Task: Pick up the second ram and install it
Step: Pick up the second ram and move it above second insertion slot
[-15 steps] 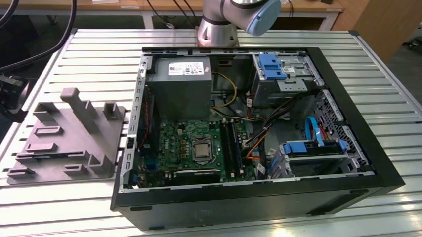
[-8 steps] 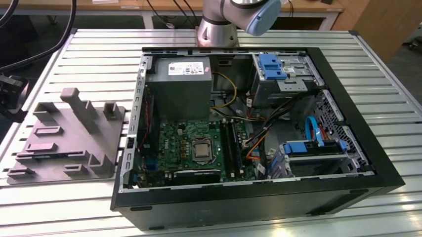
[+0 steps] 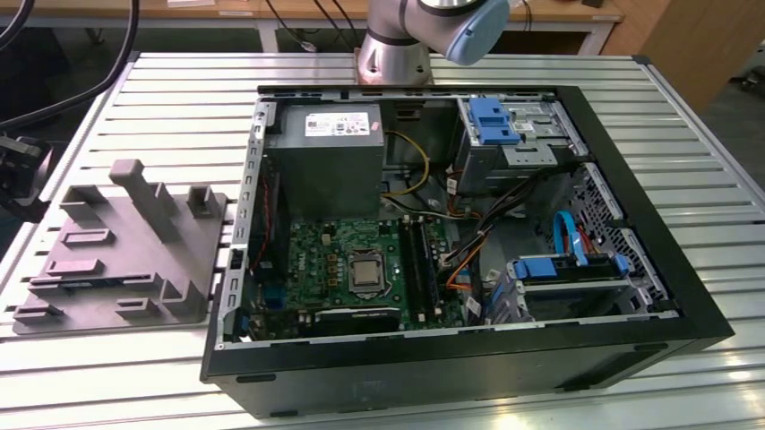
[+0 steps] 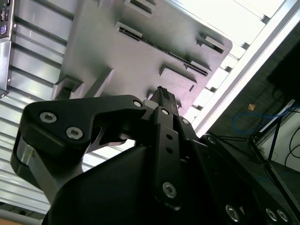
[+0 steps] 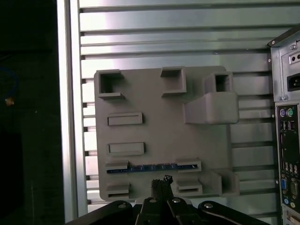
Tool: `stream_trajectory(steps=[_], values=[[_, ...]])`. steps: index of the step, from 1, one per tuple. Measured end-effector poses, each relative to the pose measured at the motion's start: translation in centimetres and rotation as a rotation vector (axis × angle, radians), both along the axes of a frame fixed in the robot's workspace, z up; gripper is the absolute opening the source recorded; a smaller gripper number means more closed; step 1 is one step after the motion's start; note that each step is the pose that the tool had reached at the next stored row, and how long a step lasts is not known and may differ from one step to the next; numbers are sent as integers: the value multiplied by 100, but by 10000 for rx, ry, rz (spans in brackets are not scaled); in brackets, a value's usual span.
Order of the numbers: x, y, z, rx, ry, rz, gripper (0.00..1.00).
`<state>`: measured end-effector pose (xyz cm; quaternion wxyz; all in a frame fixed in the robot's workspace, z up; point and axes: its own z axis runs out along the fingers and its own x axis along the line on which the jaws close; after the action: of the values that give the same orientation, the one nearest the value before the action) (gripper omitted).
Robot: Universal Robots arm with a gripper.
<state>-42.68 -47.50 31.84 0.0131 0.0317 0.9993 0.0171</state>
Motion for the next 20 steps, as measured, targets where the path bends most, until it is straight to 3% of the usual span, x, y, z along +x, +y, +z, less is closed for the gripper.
stream_trajectory(steps=[6,20], values=[[0,0,-2,0,0,551,10],[0,0,-21,1,-1,3095,10]])
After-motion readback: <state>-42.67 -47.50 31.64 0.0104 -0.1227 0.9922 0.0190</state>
